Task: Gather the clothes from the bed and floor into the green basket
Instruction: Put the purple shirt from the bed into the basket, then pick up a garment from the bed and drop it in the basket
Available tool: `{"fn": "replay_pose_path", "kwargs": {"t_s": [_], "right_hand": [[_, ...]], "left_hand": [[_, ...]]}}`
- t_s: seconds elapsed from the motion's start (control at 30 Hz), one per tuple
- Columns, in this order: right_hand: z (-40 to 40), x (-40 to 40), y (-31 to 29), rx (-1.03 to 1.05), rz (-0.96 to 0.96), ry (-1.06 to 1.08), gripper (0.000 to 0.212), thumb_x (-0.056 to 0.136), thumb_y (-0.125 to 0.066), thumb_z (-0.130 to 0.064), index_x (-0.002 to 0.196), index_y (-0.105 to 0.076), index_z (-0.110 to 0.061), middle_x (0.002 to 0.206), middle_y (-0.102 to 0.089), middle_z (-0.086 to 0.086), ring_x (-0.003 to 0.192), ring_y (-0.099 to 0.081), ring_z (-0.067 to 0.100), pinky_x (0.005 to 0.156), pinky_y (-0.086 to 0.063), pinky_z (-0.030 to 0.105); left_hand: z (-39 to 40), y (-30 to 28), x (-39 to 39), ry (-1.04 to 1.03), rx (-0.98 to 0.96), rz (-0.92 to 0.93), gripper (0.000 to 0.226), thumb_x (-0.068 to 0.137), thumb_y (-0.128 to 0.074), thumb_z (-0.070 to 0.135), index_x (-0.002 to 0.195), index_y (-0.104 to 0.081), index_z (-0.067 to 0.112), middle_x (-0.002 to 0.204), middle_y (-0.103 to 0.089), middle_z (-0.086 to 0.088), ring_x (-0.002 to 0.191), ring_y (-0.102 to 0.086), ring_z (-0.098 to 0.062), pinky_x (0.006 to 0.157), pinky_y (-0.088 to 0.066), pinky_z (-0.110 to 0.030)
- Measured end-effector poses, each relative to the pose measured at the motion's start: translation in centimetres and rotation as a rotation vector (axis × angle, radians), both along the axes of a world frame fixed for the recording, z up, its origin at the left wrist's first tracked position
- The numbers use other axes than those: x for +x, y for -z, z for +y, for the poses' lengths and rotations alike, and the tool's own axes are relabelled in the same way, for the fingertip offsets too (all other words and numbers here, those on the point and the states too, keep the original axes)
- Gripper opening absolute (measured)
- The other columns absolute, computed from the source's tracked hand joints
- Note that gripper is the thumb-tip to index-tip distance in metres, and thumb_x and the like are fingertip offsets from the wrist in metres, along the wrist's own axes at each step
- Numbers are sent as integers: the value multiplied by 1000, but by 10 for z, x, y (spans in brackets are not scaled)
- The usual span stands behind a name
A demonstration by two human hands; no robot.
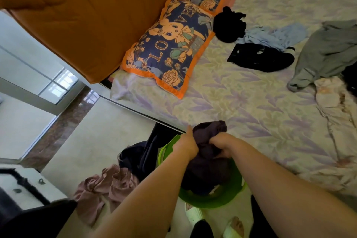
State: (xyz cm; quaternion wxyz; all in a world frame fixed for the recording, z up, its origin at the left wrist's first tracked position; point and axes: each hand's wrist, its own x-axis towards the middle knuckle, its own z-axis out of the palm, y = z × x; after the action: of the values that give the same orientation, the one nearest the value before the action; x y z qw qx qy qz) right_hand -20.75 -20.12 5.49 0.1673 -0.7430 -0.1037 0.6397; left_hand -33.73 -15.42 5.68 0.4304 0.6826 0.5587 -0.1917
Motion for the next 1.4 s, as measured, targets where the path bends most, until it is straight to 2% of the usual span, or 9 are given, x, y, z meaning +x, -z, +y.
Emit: {"fn": "replay_pose_path", "kwargs": {"t_s": [0.07, 0.17, 0.33, 0.47, 0.6, 0.8, 1.03, 1.2, 1.4], "right_hand": [[-6, -5, 11, -57, 34, -21, 17, 94, -46, -1, 108, -56, -5, 104, -60, 16, 103, -59, 36, 77, -58, 48], [-12, -10, 25, -123, 9, -113, 30, 96, -47, -7, 125, -55, -3, 121, -58, 15, 110, -57, 34, 92, -54, 46], [-7, -11, 18, -80, -99, -133, 36, 97, -45, -10, 132, -47, -3, 137, -46, 15, 126, -45, 33, 92, -50, 39], [4, -2, 13, -18, -128, -57, 34, 96, -51, -13, 128, -52, -2, 129, -52, 14, 125, -49, 30, 95, -49, 37], [16, 6, 11, -14, -117, -52, 36, 96, -53, -18, 130, -49, -4, 135, -51, 13, 121, -51, 27, 88, -49, 33], [34, 14, 0, 5, -87, -11, 34, 95, -52, -18, 126, -53, -5, 133, -54, 15, 123, -52, 27, 96, -49, 37], [54, 32, -16, 53, -66, -15, 40, 96, -53, -22, 132, -49, -7, 129, -55, 10, 107, -54, 22, 79, -48, 33], [82, 67, -26, 97, -95, -22, 41, 96, -53, -22, 133, -50, -5, 131, -55, 12, 105, -53, 22, 85, -48, 35], [122, 136, -30, 113, -125, -11, 38, 96, -53, -22, 130, -51, -5, 131, -55, 12, 118, -55, 25, 94, -49, 38]], "left_hand": [[5, 5, -2, 121, 42, 106, 87, 92, -52, 21, 154, 9, 26, 141, -42, -18, 121, -51, -39, 97, -46, -50], [13, 8, -2, 153, -19, 153, 91, 93, -53, 18, 154, 15, 20, 130, -55, -22, 116, -57, -39, 97, -48, -50], [25, 12, -5, 196, -61, 161, 88, 97, -53, 22, 153, 14, 13, 123, -60, -21, 108, -61, -35, 88, -51, -42], [34, 12, -4, 172, -63, 143, 81, 95, -55, 25, 155, -2, 10, 130, -55, -22, 114, -57, -37, 91, -49, -44], [40, 3, 4, 238, -66, 119, 82, 97, -55, 27, 155, 1, 11, 136, -51, -20, 117, -55, -35, 91, -47, -39], [55, -8, 27, 343, -45, 102, 80, 98, -54, 27, 155, -1, 10, 148, -40, -20, 126, -49, -35, 96, -43, -38], [73, -25, 51, 410, -19, 118, 81, 98, -52, 27, 155, 2, 9, 155, -28, -19, 137, -38, -35, 107, -36, -38], [99, -34, 91, 435, 27, 105, 79, 100, -50, 30, 155, 3, 11, 157, -27, -18, 139, -36, -34, 112, -34, -40], [138, -50, 162, 433, 90, 81, 76, 102, -47, 28, 155, 5, 10, 154, -31, -19, 134, -42, -35, 105, -40, -39]]}}
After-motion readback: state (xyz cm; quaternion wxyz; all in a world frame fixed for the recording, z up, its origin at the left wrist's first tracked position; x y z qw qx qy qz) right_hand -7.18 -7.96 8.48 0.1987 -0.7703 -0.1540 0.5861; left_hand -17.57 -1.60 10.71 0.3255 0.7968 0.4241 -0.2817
